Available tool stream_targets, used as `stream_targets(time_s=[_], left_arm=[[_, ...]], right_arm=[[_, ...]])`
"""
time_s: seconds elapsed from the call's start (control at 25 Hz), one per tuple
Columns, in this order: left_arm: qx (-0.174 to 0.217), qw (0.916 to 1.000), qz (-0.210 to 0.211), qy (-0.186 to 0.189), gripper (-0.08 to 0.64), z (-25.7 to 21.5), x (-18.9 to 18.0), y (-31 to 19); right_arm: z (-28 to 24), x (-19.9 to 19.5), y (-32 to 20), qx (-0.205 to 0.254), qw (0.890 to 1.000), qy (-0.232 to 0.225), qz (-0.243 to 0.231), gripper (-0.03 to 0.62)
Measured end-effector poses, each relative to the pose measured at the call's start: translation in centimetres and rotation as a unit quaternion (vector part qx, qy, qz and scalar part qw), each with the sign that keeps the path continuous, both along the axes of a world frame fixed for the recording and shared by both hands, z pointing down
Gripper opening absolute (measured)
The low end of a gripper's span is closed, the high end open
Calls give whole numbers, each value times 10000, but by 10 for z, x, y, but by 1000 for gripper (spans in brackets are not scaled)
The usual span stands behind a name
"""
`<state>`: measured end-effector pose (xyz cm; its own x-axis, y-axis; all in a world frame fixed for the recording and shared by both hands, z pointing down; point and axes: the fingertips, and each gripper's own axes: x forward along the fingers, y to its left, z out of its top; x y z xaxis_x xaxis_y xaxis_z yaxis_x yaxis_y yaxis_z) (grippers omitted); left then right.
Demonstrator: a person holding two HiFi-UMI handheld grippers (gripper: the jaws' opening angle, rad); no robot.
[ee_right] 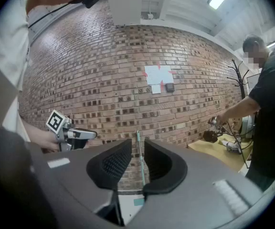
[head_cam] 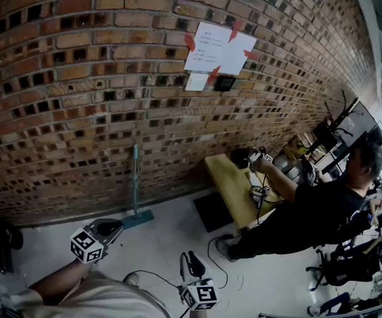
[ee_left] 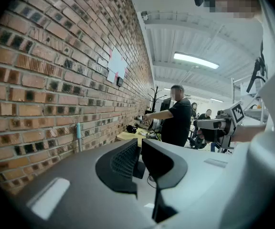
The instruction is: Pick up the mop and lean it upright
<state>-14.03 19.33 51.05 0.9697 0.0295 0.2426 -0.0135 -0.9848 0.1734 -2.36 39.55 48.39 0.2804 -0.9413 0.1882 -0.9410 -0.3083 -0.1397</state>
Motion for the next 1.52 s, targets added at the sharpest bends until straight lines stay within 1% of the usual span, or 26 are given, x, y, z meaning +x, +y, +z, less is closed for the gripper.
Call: stream_targets(time_s=[0.32,0.52,0.68,0.84,0.96,1.04,1.16,1.24,1.52], left_arm=[[-53,10000,-3,-44,48,5,-3,11],[-44,10000,-9,-64,48,5,-3,7],[-144,9997,-15,-177,48,13,-11,9],[-75,10000,-46,-4,48,2,-3,0],[-55,10000,-54,-4,48,-1,-5,0],[-33,10000,-41,-38,48,2,-4,1],[-50,9999,-75,-96,49,6,-6,-2],[-86,9998,-123,-146,49,9,-12,0],[3,9994,-265,-205,51,3,-23,-5]], right_arm=[[7,-4,9,-48,10000,-40,8,77],[6,0,9,-16,10000,-17,58,77],[11,-6,18,-106,9997,-127,162,77],[1,2,16,-16,9998,30,186,77],[-3,4,16,47,9997,-32,216,77],[-9,6,11,117,9997,-55,195,77],[-15,3,-2,159,9998,29,84,77],[-15,-1,-4,135,9999,29,30,77],[-15,3,-6,150,9999,-38,12,77]])
